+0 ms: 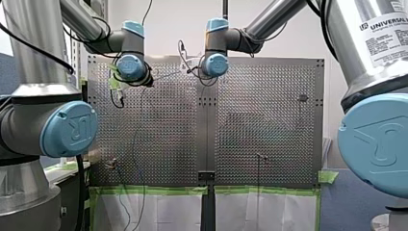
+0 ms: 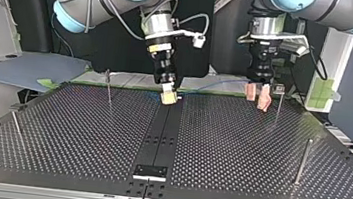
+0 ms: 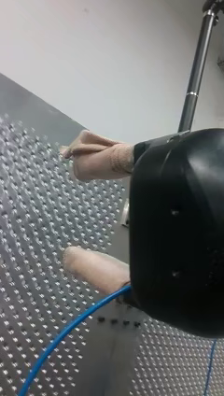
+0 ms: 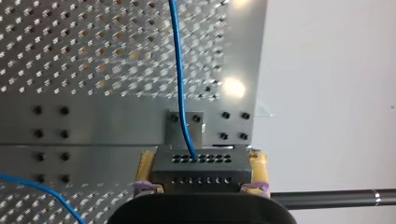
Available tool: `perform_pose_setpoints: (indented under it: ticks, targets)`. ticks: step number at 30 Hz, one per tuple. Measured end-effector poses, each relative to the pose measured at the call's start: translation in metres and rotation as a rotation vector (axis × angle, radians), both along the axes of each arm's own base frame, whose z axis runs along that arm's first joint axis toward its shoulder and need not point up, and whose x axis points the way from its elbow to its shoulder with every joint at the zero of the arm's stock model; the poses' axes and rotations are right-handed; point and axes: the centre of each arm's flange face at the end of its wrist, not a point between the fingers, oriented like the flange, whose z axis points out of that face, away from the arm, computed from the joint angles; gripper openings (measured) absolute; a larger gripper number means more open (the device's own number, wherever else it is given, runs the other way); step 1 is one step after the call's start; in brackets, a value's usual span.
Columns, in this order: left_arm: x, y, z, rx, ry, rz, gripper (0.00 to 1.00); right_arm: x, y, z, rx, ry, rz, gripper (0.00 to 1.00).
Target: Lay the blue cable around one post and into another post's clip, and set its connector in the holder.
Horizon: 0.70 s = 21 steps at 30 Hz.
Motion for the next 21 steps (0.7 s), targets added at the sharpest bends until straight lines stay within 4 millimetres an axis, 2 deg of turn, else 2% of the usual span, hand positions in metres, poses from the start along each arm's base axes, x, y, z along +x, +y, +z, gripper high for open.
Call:
perform_pose_setpoints:
  ticks: [8, 12, 21]
  targets:
    - [0.008, 0.009, 0.028, -0.009, -0.014, 0.038, 1.00, 0.011, 0.004, 0.022, -0.018, -0.032, 0.025, 0.09]
    - [0.012, 0.015, 0.048, -0.010, -0.031, 0.056, 1.00, 0.014, 0.004, 0.031, -0.025, -0.051, 0.035, 0.09]
    - [0.024, 0.027, 0.088, -0.025, -0.089, 0.077, 1.00, 0.019, 0.006, 0.040, -0.036, -0.070, 0.047, 0.09]
